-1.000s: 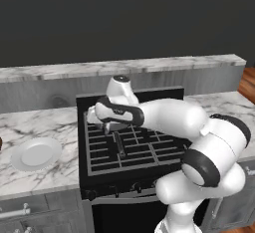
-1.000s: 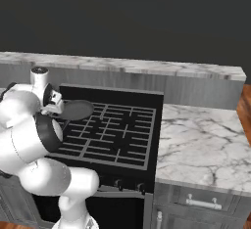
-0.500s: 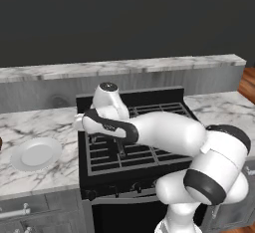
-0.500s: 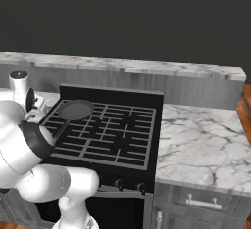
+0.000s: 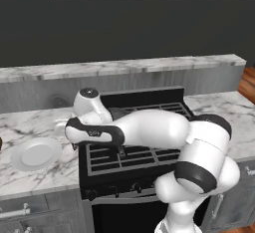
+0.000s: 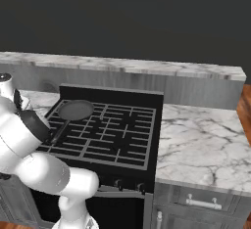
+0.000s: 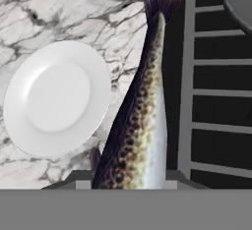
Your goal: Place the fish on the plate and place the sweet potato on the same plate.
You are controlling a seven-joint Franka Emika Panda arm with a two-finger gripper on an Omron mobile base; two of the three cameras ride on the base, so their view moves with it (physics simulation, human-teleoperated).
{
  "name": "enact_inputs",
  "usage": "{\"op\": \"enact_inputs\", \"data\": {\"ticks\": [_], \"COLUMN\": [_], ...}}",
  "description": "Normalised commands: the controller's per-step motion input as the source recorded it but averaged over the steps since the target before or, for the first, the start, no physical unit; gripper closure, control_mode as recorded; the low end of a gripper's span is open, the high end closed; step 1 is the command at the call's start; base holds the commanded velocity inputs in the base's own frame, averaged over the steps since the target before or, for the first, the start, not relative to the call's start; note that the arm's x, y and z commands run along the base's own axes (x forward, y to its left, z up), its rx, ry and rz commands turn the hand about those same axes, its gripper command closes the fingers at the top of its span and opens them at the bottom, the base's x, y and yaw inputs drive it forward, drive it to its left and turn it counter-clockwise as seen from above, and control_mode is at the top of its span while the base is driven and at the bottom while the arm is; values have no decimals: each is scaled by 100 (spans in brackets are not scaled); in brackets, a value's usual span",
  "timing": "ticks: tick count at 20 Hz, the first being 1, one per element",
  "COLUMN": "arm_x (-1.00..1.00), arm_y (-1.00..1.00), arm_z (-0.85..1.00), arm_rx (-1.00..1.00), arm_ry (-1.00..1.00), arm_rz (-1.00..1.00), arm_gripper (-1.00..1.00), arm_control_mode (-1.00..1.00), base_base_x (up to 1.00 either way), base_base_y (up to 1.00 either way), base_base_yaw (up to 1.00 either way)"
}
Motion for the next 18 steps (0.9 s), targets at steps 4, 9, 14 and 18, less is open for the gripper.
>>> {"op": "enact_inputs", "data": {"ticks": [4, 9, 14, 18], "arm_x": [3, 1, 6, 10], "arm_y": [60, 55, 26, 13], "arm_z": [2, 0, -4, 0], "arm_rx": [-6, -9, -6, 0], "arm_ry": [-4, -4, 0, 6], "arm_rz": [0, 0, 0, 0], "arm_gripper": [100, 100, 100, 100], "arm_control_mode": [-100, -100, -100, -100], "base_base_x": [0, 0, 0, 0], "base_base_y": [0, 0, 0, 0], "base_base_yaw": [0, 0, 0, 0]}}
